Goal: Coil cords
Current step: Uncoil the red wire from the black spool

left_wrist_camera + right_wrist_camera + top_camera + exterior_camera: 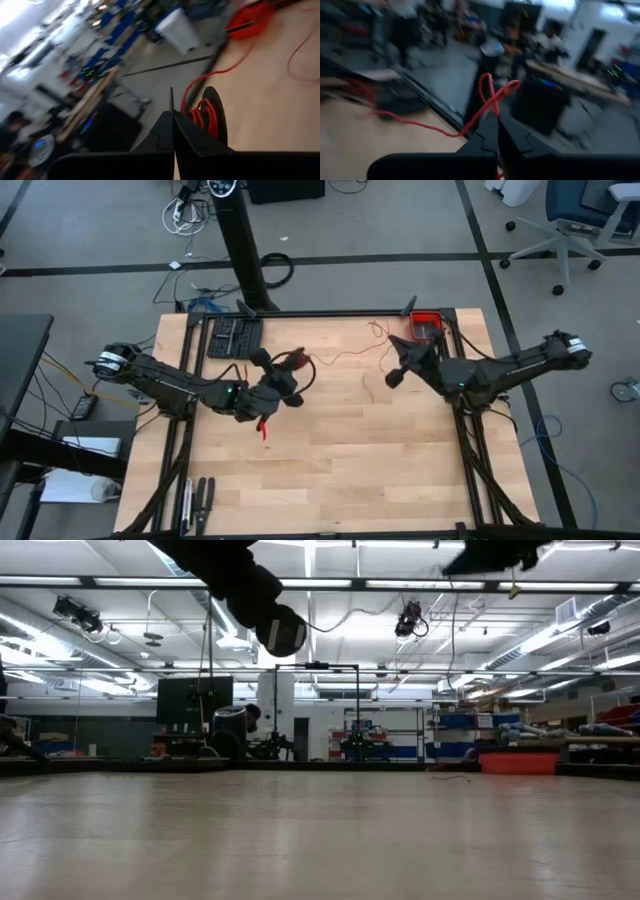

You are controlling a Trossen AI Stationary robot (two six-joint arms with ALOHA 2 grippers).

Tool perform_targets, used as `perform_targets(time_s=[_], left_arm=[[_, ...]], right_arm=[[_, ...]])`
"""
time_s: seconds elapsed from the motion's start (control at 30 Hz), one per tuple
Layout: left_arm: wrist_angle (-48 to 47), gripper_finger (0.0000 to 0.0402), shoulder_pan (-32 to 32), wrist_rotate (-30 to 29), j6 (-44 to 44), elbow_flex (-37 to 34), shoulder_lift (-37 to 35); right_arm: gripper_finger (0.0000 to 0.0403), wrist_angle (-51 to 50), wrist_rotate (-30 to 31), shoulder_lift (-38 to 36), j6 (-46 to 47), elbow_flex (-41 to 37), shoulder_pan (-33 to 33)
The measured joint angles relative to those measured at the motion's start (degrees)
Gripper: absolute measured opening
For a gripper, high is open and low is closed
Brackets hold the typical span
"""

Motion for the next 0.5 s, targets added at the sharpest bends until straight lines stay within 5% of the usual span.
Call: perform_targets(time_s=[0.1,0.27,0.5], left_arm=[[1.18,0.0001,0.20,-6.11,0.00,0.00,0.00],[8.85,0.0001,0.72,-17.03,-0.02,0.00,0.00],[18.53,0.0001,0.92,-21.76,0.26,0.00,0.00]], right_arm=[[0.0000,8.32,-5.93,0.11,-7.80,0.00,4.20],[0.0000,14.53,-24.02,0.14,-13.31,0.00,8.49],[0.0000,12.67,-46.77,0.16,-13.46,0.00,9.56]])
